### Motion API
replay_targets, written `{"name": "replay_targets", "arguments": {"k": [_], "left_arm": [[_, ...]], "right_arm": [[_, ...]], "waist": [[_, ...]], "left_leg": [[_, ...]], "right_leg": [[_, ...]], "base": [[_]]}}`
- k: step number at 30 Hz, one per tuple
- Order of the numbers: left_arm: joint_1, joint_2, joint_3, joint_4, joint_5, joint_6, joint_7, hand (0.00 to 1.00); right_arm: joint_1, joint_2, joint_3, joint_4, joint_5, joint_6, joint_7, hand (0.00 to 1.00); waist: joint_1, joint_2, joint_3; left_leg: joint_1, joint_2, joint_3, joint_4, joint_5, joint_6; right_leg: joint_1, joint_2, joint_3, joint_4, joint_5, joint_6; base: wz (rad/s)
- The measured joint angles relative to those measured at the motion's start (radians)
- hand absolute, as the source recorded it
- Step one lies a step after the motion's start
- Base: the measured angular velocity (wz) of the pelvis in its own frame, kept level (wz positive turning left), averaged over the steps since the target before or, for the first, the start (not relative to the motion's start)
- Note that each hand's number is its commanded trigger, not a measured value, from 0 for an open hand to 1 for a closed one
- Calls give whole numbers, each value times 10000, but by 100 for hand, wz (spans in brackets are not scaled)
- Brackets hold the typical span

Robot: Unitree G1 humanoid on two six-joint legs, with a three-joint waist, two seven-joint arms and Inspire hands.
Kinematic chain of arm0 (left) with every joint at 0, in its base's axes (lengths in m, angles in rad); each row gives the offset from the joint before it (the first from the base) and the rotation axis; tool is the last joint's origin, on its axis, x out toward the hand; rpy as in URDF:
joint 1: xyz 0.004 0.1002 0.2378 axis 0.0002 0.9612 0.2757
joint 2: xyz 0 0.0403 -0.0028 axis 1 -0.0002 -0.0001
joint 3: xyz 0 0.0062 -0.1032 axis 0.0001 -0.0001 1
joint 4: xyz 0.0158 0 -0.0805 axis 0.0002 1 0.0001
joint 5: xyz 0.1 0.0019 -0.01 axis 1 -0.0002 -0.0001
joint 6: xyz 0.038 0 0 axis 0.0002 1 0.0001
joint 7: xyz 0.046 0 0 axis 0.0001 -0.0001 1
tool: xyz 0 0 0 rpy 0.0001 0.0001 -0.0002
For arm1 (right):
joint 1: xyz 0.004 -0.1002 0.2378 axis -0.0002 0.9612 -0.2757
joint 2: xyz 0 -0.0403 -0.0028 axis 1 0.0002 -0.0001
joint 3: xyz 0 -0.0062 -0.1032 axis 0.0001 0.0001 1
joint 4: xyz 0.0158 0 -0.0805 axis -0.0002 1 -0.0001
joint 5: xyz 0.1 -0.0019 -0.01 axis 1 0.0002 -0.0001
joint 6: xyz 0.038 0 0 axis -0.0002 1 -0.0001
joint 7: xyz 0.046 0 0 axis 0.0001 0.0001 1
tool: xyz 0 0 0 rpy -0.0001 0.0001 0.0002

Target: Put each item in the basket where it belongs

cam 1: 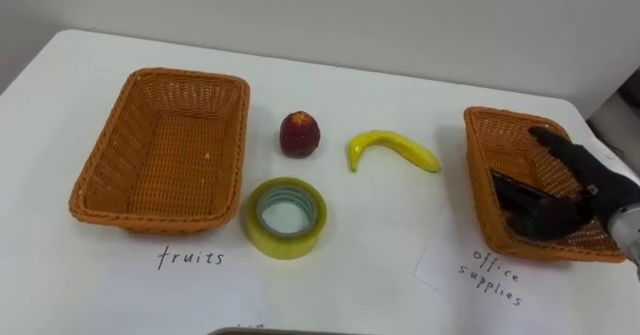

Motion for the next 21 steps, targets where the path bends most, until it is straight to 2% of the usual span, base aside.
{"name": "replay_targets", "arguments": {"k": [8,21], "left_arm": [[29,3,15,-33,-4,-8,22,0],[251,15,113,-97,-9,-178,130,0]], "right_arm": [[2,-222,-22,-259,119,-3,-43,0],[2,-350,-453,-2237,44,-98,-1535,0]], "waist": [[-39,-47,-38],[-249,-57,-38]], "left_leg": [[42,-2,21,-10,9,9],[39,-9,74,-9,10,11]], "right_leg": [[34,-6,2,12,-1,0],[27,-1,76,-35,-6,3]], "base": [[0],[0]]}}
